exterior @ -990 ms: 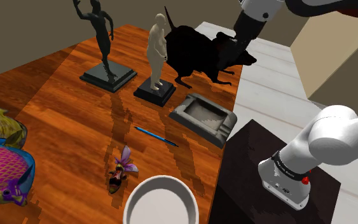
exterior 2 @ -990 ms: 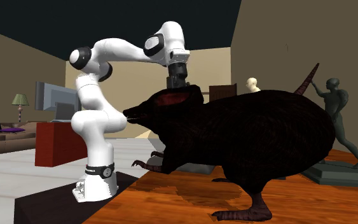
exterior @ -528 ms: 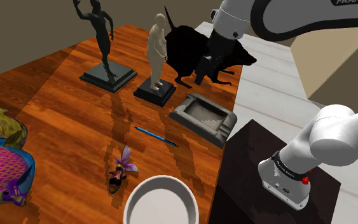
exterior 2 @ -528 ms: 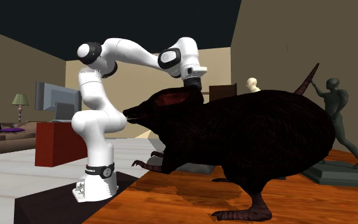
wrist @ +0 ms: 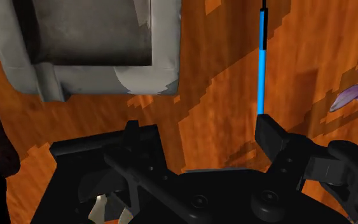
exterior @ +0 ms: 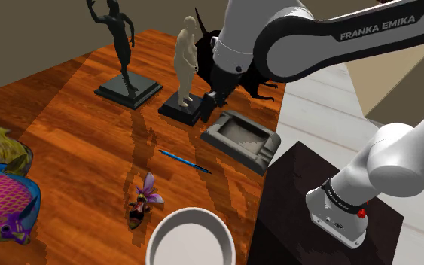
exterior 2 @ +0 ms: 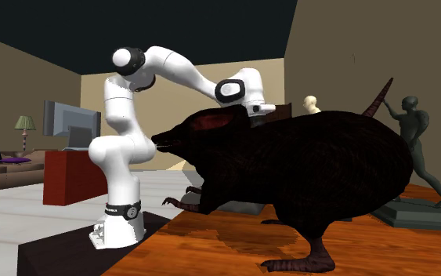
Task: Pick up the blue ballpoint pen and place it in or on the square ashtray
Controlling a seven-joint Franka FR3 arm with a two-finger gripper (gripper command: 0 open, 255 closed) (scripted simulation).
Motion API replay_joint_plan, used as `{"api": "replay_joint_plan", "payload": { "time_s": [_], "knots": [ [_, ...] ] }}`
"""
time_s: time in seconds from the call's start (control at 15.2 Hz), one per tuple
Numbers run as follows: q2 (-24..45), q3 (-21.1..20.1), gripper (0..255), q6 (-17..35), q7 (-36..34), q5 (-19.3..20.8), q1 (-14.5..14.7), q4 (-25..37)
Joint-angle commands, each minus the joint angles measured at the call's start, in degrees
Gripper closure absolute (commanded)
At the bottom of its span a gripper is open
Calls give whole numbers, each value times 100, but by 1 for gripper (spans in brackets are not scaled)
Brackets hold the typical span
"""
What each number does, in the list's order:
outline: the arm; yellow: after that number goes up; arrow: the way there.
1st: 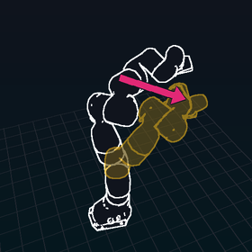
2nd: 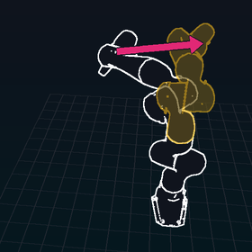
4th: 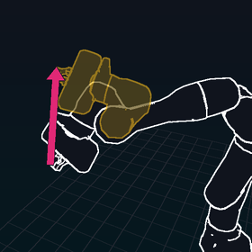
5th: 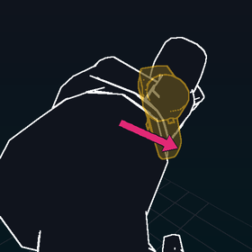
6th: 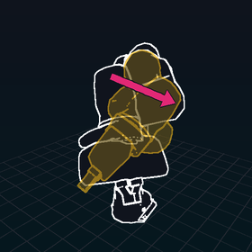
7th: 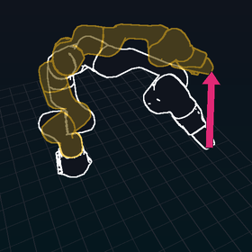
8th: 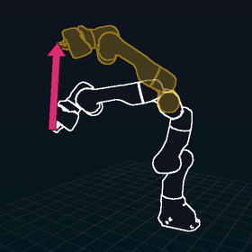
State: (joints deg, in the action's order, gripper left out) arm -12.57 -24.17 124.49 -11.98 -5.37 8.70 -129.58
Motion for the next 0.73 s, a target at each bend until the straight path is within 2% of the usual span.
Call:
{"api": "replay_joint_plan", "payload": {
  "time_s": [0.0,0.33,0.59,0.66],
  "knots": [
    [392,-162,0,209,-135,143,44,155],
    [1387,-481,0,569,-563,676,221,648],
    [2217,-603,0,747,-936,1212,480,1137],
    [2220,-597,0,748,-937,1214,487,1139]
  ]
}}
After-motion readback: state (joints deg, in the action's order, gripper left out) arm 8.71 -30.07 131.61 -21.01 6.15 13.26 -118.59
